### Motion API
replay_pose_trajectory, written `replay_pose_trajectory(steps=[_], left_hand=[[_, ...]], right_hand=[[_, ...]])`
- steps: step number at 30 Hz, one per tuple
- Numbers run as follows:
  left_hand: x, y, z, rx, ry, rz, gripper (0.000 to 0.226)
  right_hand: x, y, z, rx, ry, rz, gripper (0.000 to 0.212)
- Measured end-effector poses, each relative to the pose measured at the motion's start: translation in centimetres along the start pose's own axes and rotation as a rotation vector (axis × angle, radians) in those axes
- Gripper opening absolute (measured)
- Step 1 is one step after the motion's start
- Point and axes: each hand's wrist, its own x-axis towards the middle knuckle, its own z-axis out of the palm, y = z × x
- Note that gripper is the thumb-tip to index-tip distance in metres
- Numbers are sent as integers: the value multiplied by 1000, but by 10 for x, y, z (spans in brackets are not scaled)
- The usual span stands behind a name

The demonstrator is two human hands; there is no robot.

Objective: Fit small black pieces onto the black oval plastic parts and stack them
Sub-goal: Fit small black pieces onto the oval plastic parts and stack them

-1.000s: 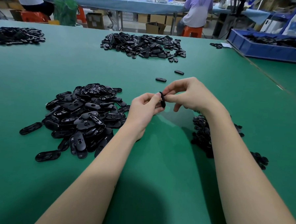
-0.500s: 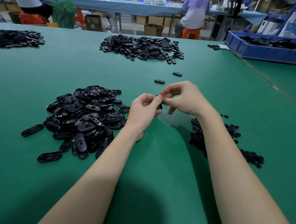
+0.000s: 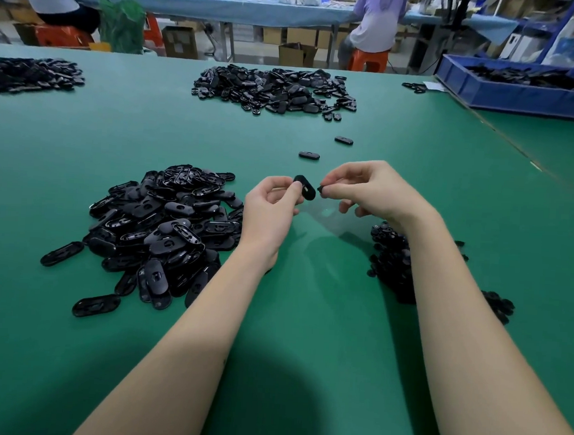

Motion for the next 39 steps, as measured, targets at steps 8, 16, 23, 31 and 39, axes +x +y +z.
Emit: replay_pose_trajectory(steps=[8, 16, 23, 31, 39], left_hand=[[0, -3, 0, -4, -43, 15, 14], [0, -3, 1, -1, -81, -1, 19], [0, -2, 0, 7, -89, -23, 19], [-2, -4, -2, 77, -116, 5, 20], [2, 6, -6, -192, -134, -145, 18]], right_hand=[[6, 3, 16, 16, 4, 27, 6], [8, 4, 23, 86, 126, 119, 8], [11, 7, 27, 121, 129, 149, 9], [10, 1, 27, 44, 165, 165, 13], [4, 4, 22, 86, 64, 185, 21]])
